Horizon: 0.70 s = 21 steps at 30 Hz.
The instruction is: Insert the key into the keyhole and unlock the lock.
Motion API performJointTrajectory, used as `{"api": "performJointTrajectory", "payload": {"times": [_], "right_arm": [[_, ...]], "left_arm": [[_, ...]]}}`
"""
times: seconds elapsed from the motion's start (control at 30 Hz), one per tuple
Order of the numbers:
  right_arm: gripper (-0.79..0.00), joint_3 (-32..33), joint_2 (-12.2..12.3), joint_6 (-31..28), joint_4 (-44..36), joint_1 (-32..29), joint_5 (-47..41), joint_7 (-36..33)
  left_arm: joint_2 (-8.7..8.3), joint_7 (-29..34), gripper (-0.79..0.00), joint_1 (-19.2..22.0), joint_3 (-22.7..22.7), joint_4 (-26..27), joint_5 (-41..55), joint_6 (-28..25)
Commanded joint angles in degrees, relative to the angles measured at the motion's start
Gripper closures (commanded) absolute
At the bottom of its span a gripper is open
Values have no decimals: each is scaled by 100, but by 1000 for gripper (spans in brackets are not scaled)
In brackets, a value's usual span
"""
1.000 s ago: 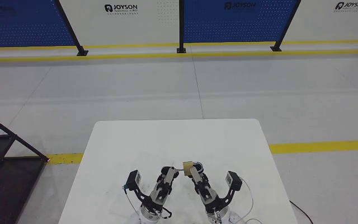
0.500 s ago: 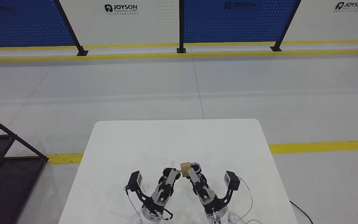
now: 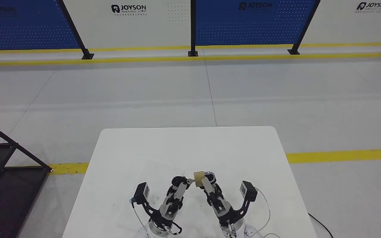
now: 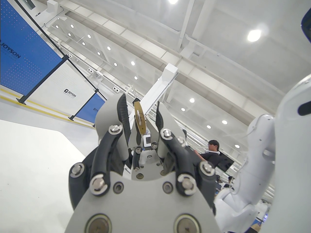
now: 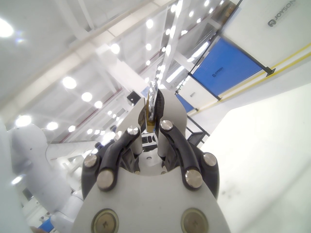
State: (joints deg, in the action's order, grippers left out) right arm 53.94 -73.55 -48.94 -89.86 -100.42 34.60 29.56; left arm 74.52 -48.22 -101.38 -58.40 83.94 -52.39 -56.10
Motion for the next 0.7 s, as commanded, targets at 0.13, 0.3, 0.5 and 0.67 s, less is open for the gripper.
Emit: {"api": "performJointTrajectory", "payload": {"times": [0.13, 0.3, 0.5, 0.67], "right_arm": [[0, 57, 2, -2, -39, -17, -66, -99], [0, 61, -8, 47, -46, 2, -99, -198], [0, 71, -15, 84, -49, 14, -126, -322], [0, 83, -17, 111, -55, 19, -159, -433]], "left_arm": [[-23, 148, -163, -35, -90, 17, 11, -130], [-12, 231, -142, -19, -65, -13, 9, -82], [7, 290, -139, 30, -41, -56, 37, -16], [16, 308, -58, 46, -44, -64, 52, 16]]}}
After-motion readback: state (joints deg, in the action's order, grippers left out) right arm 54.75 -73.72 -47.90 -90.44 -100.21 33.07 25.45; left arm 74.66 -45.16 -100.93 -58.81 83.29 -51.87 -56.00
